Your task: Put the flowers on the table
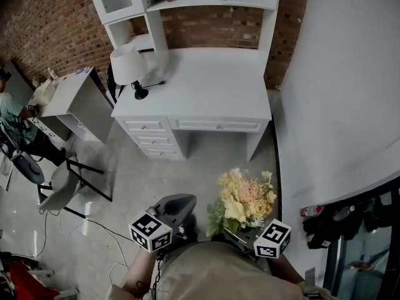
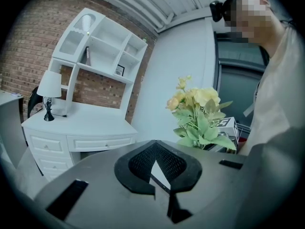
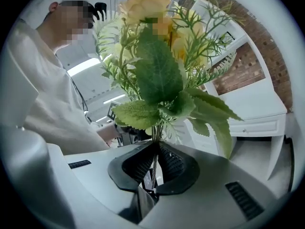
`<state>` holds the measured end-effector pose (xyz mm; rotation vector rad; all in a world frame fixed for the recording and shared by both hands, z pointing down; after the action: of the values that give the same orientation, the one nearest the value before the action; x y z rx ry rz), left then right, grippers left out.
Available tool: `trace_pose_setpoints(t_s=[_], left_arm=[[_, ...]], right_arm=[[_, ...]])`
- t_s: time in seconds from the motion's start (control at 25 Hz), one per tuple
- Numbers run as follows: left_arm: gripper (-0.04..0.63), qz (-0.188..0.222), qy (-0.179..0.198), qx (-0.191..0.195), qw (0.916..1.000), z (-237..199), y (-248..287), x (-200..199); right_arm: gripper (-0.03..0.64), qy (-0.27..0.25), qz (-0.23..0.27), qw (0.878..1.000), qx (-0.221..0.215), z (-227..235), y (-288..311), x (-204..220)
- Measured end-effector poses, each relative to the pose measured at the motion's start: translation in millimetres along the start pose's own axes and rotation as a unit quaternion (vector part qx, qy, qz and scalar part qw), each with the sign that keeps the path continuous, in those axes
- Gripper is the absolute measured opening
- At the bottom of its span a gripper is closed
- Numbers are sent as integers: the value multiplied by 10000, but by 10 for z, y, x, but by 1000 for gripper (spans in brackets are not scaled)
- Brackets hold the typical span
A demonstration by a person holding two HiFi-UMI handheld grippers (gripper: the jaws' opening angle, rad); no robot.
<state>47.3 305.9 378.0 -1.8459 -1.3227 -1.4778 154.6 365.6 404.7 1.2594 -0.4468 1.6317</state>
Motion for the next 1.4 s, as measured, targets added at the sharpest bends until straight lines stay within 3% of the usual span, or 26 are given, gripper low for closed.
trace_pose_setpoints(t_s=[0.36, 0.92, 1.2, 1.4], left_arm=[[8, 77, -108, 309, 9994, -223, 134, 21], [8, 110, -245, 276, 9993, -851, 40, -177], [8, 112, -115, 593, 9981, -928, 106, -254], [8, 197, -426, 1039, 9935, -978, 118, -311]], right_arm=[[40, 69, -26, 9997, 254, 68, 81, -24], [40, 12, -89, 9997, 245, 167, 545, -262], [40, 223, -15, 9988, 436, 264, 642, -294], [40, 337, 79, 9973, 648, 368, 706, -349]])
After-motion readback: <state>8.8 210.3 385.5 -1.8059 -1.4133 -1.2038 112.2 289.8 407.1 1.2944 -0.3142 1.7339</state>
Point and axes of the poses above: the fingertips, and each gripper's own axes: y forward along the fingers, z to its right, x out of its underside, the point moved 2 cm from there along -y, backward along the fingers, and after that the axes turned 9 degrees about x, right-handed, at the moved point
